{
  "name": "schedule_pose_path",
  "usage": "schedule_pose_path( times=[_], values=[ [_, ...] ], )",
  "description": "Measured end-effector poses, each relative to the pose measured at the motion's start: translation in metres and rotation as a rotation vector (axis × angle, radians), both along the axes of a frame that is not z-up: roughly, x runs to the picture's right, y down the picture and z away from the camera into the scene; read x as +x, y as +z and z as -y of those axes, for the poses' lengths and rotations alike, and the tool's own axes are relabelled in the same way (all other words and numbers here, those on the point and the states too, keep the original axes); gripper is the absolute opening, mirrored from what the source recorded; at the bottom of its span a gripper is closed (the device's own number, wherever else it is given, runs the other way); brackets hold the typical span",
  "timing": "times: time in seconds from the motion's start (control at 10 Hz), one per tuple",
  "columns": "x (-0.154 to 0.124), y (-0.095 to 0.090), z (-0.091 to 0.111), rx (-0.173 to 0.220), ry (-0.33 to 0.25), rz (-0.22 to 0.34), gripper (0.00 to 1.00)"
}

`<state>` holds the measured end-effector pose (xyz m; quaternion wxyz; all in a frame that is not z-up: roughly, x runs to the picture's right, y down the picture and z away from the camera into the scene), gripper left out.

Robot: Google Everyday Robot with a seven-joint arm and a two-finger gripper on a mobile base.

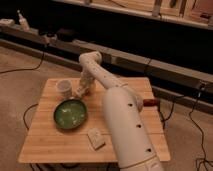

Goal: Place the bottle in the ceramic bowl

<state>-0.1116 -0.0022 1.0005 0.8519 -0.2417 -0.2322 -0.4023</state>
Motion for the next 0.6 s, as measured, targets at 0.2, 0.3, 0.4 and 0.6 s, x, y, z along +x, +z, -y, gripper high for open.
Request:
schedule_pose_path(
  times=[0.2, 0.3, 0.4, 0.6],
  values=[
    [0.009, -0.011, 0.011, 0.016, -0.016, 0.012, 0.26],
    [0.030, -0.020, 0.022, 0.036, -0.015, 0.001, 0.14],
    [0.046, -0.025, 0.027, 0.043, -0.009, -0.012, 0.08],
    [0.114, -0.047, 0.031, 0.010, 0.076, -0.082, 0.00]
  ],
)
